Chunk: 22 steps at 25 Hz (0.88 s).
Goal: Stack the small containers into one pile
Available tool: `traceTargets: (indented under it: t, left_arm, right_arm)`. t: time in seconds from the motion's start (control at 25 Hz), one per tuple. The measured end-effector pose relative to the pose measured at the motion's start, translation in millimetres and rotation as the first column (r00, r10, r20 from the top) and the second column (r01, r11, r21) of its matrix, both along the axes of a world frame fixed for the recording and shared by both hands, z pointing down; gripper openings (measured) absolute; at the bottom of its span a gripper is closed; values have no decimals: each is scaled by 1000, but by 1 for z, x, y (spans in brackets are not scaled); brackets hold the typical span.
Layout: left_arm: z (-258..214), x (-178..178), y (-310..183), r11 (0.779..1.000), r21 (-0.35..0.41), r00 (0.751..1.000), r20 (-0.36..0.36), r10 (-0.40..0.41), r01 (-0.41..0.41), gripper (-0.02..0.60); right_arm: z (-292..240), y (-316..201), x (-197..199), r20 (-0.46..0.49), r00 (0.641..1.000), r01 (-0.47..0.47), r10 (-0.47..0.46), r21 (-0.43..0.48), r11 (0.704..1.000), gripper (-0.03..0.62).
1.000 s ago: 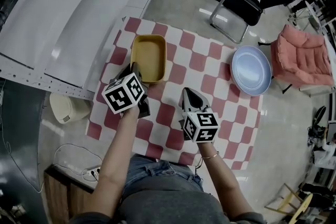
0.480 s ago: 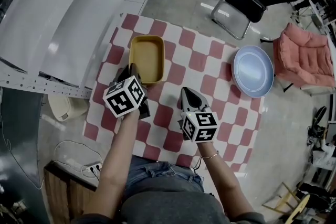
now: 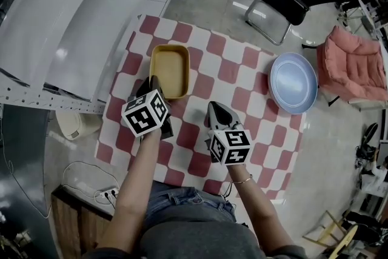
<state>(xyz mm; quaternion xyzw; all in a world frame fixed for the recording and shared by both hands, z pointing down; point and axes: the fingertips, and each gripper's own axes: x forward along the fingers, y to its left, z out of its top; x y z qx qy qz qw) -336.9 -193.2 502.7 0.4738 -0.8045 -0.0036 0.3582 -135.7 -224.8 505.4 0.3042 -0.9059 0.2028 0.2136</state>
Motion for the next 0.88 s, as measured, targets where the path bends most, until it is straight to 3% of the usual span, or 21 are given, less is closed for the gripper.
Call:
traceTargets:
  t: [0.32, 0.88]
  left_arm:
    - [10, -1, -2, 1000, -25, 1000, -17, 7, -7, 54]
    - [7, -5, 0, 999, -4, 999, -15, 42, -42, 115]
  right_arm:
    - [3, -4, 3, -5, 1000, -4, 4, -7, 1000, 9]
    - [0, -1, 0, -8, 1000, -12, 12, 4, 1000, 9]
